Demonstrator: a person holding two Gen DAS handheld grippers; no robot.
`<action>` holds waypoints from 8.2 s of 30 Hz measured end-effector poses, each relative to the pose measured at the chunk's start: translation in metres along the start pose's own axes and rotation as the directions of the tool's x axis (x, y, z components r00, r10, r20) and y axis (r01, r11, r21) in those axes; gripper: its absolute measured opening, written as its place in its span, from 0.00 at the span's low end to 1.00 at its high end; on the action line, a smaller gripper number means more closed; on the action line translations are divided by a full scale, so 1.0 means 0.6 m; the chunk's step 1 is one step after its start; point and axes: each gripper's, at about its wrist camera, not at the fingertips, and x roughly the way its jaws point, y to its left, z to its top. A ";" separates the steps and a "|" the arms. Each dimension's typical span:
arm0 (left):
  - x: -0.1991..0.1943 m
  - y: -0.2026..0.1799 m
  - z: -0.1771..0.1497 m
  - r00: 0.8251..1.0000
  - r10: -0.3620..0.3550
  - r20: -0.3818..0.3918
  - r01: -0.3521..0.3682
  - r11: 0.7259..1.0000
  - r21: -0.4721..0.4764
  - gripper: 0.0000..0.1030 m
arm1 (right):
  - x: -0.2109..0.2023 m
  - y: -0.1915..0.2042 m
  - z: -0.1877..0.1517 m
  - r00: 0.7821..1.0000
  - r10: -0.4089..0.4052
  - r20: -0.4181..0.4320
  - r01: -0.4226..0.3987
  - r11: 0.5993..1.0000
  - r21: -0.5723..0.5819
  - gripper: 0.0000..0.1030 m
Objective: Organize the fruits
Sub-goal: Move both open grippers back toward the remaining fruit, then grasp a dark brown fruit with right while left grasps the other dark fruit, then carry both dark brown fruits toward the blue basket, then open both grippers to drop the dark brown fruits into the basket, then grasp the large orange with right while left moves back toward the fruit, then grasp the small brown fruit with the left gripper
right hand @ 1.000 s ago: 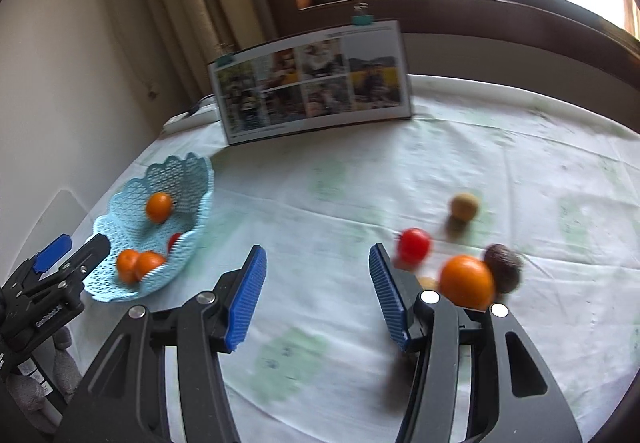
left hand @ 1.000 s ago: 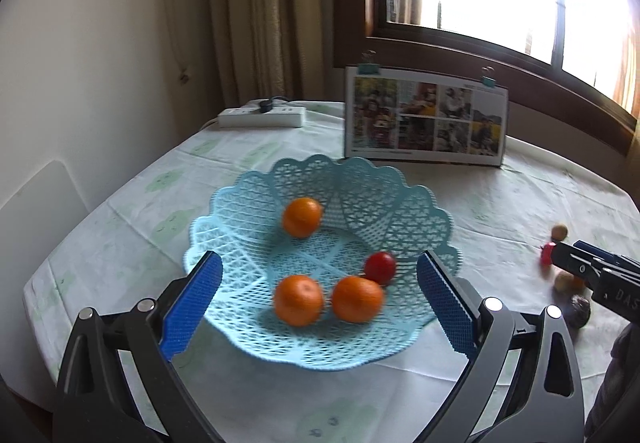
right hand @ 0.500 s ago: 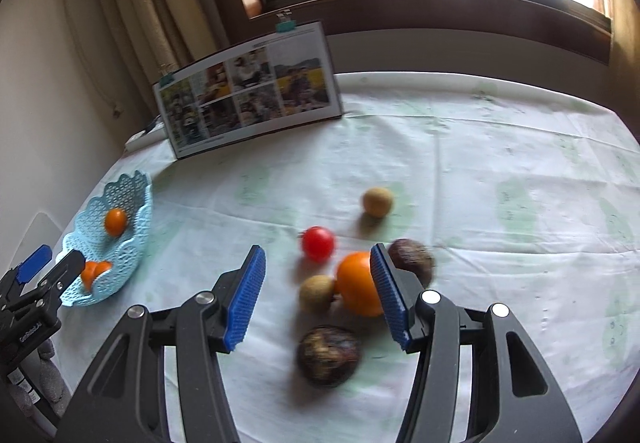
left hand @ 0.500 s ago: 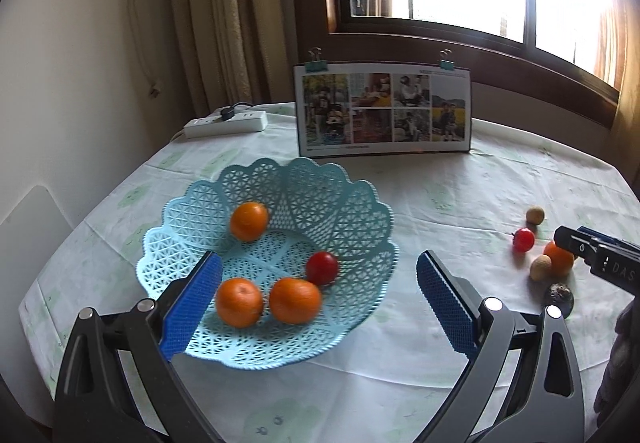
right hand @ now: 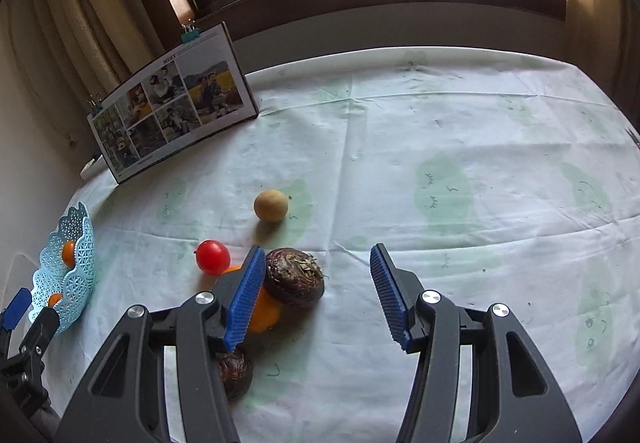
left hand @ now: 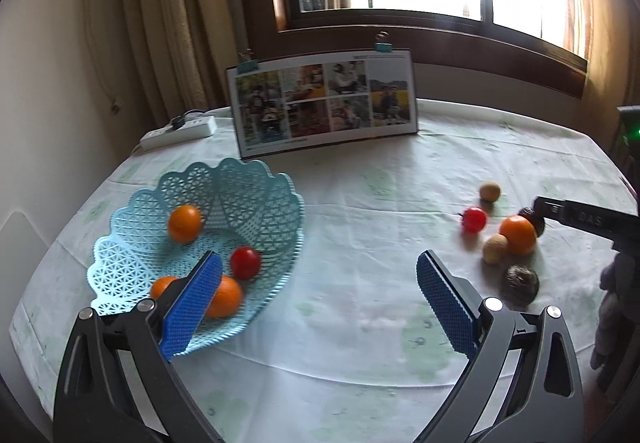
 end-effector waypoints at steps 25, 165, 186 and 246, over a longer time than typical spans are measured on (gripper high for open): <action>0.006 -0.071 -0.006 0.998 -0.053 -0.034 0.056 0.994 0.089 0.96 | 0.030 -0.022 -0.009 0.998 0.015 -0.061 -0.017 0.999 -0.030 0.40; 0.017 0.259 -0.020 0.978 0.208 -0.025 -0.206 0.936 -0.286 0.86 | -0.008 0.365 -0.058 0.959 0.276 -0.063 -0.281 0.893 -0.352 0.42; 0.011 0.165 0.004 0.992 0.128 0.005 -0.124 0.973 -0.192 0.92 | -0.007 0.137 -0.014 0.999 0.036 0.028 -0.032 0.987 -0.157 0.42; 0.128 -0.214 0.006 0.905 -0.356 -0.232 0.386 0.917 0.098 0.39 | -0.045 -0.042 -0.023 0.998 -0.012 0.057 0.014 0.999 -0.040 0.39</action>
